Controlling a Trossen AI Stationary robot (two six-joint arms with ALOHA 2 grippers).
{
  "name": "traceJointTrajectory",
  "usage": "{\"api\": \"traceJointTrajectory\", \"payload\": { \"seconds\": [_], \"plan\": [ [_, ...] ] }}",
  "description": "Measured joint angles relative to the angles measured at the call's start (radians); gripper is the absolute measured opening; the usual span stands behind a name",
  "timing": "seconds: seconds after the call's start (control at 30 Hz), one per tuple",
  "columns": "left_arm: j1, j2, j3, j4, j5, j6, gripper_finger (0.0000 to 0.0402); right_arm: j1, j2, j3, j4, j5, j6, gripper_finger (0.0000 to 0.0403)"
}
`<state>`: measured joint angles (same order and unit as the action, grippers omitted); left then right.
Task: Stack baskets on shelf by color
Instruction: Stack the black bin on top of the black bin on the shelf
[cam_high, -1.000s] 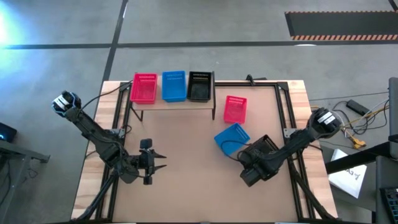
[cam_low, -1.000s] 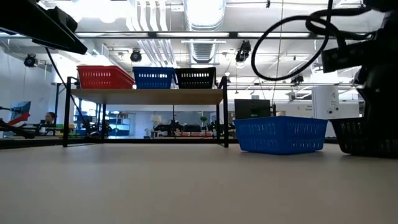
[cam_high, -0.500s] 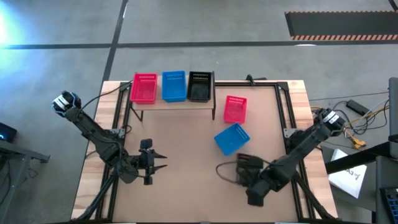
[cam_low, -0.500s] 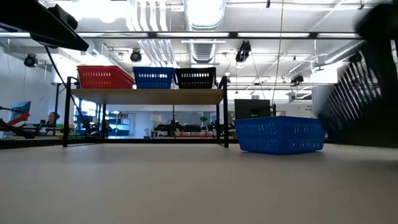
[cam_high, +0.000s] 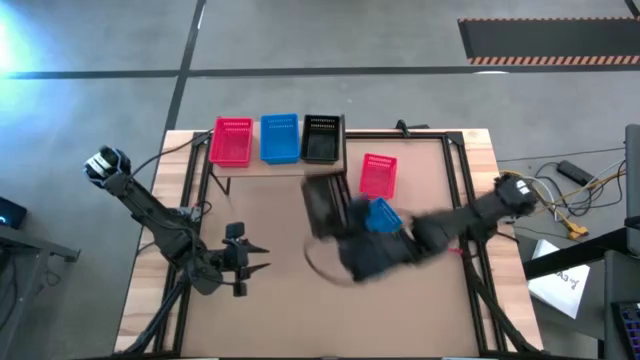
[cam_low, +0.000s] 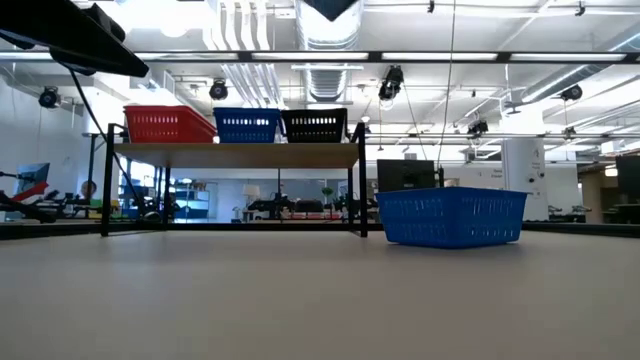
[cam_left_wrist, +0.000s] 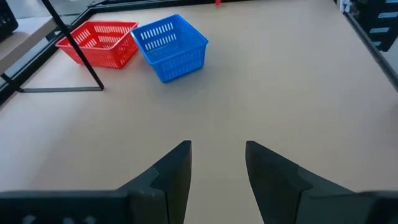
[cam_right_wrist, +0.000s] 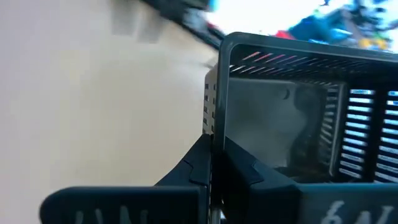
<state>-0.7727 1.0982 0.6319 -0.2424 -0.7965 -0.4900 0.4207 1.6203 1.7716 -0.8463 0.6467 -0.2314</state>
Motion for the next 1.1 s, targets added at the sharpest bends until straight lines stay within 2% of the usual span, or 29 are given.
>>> {"api": "traceJointTrajectory", "payload": {
  "seconds": [0.1,0.2,0.33,0.43,0.5,0.63,0.9,1.0,1.1],
  "plan": [
    [0.0,0.017,0.0,0.002,-0.016,0.0,0.0136,-0.167,0.046,0.097,-0.001,-0.054,-0.117,0.0012],
    [0.0,0.041,0.0,0.005,-0.027,0.0,0.0136,-0.343,0.105,0.184,-0.006,-0.21,-0.185,0.0012],
    [0.0,0.076,0.0,0.025,-0.028,-0.001,0.0136,-0.534,0.196,0.287,-0.066,-0.343,-0.172,0.0012],
    [0.0,0.098,0.002,0.029,-0.028,-0.001,0.0136,-0.619,0.261,0.362,-0.173,-0.406,-0.121,0.0012],
    [0.0,0.109,0.002,0.029,-0.028,-0.001,0.0136,-0.648,0.297,0.403,-0.247,-0.441,-0.092,0.0012],
    [0.0,0.122,0.002,0.029,-0.028,-0.001,0.0136,-0.667,0.356,0.455,-0.332,-0.445,-0.071,0.0013],
    [0.0,0.119,0.002,0.045,-0.028,-0.001,0.0136,-0.665,0.406,0.512,-0.363,-0.445,-0.091,0.0015],
    [0.0,0.116,0.002,0.05,-0.028,-0.001,0.0136,-0.669,0.399,0.512,-0.381,-0.446,-0.091,0.0037],
    [0.0,0.116,0.002,0.049,-0.028,-0.001,0.0136,-0.67,0.377,0.512,-0.382,-0.445,-0.083,0.0075]
  ]
}}
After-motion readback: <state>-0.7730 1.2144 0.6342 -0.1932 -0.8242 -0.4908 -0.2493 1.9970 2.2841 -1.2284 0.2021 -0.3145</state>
